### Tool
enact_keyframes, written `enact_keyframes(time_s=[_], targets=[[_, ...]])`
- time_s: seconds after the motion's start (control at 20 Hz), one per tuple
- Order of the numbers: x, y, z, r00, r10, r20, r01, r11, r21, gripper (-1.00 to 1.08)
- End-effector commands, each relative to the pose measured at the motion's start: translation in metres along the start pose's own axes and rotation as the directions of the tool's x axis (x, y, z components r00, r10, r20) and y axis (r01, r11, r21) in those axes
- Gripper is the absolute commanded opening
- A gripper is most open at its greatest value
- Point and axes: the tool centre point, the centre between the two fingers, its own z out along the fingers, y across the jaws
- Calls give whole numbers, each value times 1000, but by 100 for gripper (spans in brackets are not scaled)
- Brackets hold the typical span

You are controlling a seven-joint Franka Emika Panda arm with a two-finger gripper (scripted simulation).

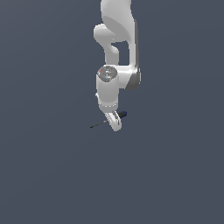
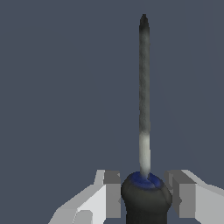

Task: Pick up the object and move it to a goal position.

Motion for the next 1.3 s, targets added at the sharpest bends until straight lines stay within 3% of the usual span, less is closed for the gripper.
enact_keyframes(time_s=[0.0, 1.25], targets=[[10, 4, -25, 1000, 1, 0, -1, 1000, 1, -100], [116, 38, -287, 1000, 1, -2, -1, 1000, 0, -100]])
